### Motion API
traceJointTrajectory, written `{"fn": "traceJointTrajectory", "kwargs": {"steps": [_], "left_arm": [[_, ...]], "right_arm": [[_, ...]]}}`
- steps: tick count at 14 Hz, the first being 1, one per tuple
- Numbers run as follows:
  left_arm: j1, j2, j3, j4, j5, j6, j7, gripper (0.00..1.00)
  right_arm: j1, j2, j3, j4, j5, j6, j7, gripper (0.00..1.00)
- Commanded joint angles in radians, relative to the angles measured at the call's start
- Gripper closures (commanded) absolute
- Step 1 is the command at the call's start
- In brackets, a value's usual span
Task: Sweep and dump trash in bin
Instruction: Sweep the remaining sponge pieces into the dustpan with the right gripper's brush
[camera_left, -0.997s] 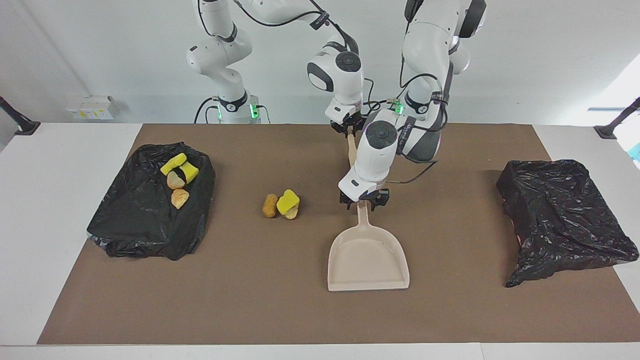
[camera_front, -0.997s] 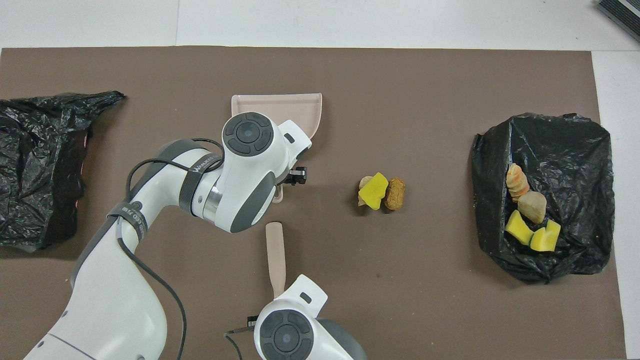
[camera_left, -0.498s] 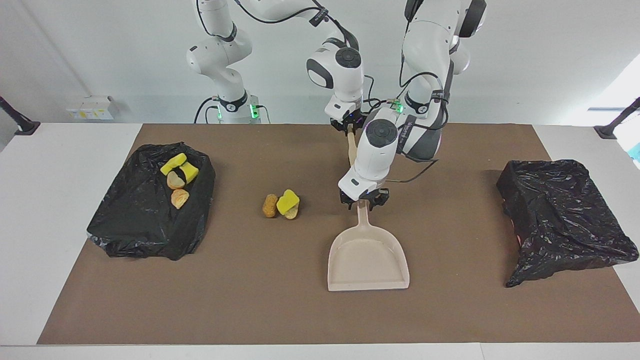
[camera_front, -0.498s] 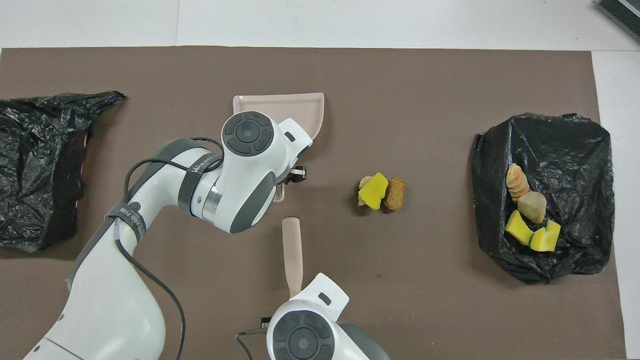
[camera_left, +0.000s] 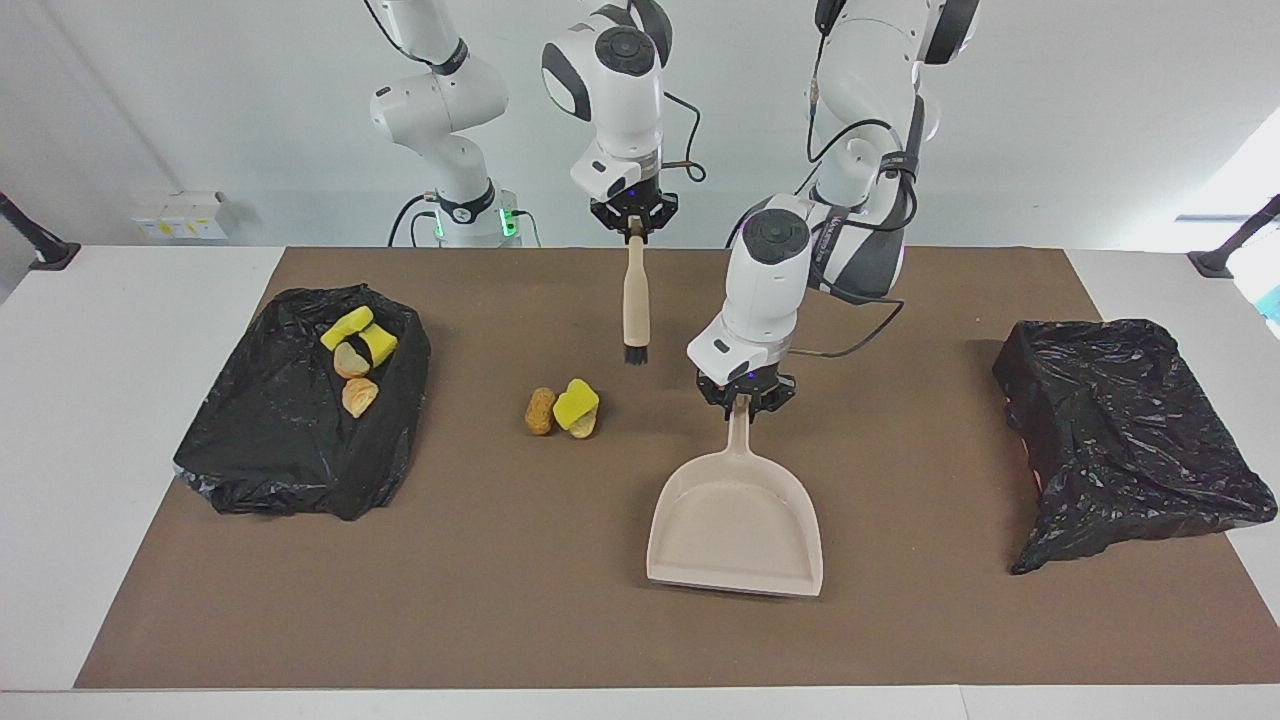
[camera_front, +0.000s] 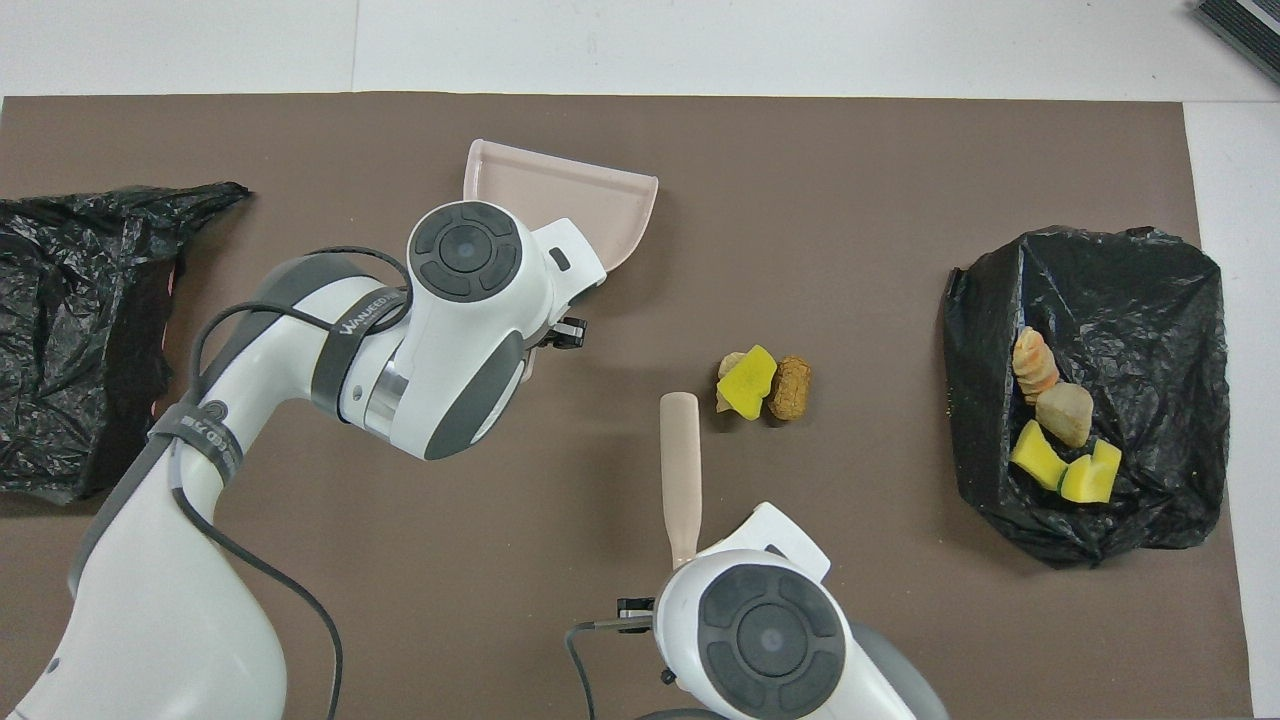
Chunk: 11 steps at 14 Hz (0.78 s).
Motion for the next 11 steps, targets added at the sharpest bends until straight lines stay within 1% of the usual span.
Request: {"fn": "traceJointTrajectory", "kwargs": {"steps": [1,2,3,4,5,6,7,8,9,11], "left_arm": [[0.039,-0.037,0.004,-0.005,0.019,-0.083,0.237,1.00],[0.053,-0.044,0.004,-0.005,0.019,-0.102,0.318,1.00],[0.059,-0.050,0.005,-0.007,0.019,-0.114,0.402,1.00],[0.079,-0.054,0.007,-0.007,0.019,-0.137,0.499,1.00],[0.093,-0.063,0.005,-0.007,0.019,-0.155,0.600,1.00],[0.102,-0.066,0.008,-0.007,0.021,-0.166,0.695,1.00],[0.107,-0.070,0.011,-0.010,0.021,-0.186,0.790,1.00],[0.108,-0.078,0.011,-0.014,0.021,-0.203,0.890,1.00],[0.108,-0.080,0.011,-0.019,0.036,-0.217,0.968,1.00],[0.098,-0.104,0.010,-0.049,0.102,-0.255,1.087,1.00]], "right_arm": [[-0.123,-0.095,0.003,-0.009,0.003,-0.098,-0.151,1.00],[-0.190,-0.113,0.003,-0.007,0.003,-0.137,-0.211,1.00],[-0.262,-0.115,0.005,-0.009,-0.003,-0.159,-0.265,1.00],[-0.332,-0.106,0.006,-0.016,-0.006,-0.147,-0.347,1.00],[-0.400,-0.078,0.008,-0.013,-0.015,-0.130,-0.435,1.00],[-0.420,-0.037,0.008,-0.010,-0.070,-0.110,-0.467,1.00],[-0.421,0.020,0.012,-0.012,-0.161,-0.078,-0.465,1.00],[-0.419,0.067,0.012,-0.013,-0.211,-0.042,-0.450,1.00],[-0.421,0.104,0.012,-0.013,-0.231,-0.020,-0.442,1.00],[-0.418,0.126,0.015,-0.032,-0.236,-0.009,-0.413,1.00]]}}
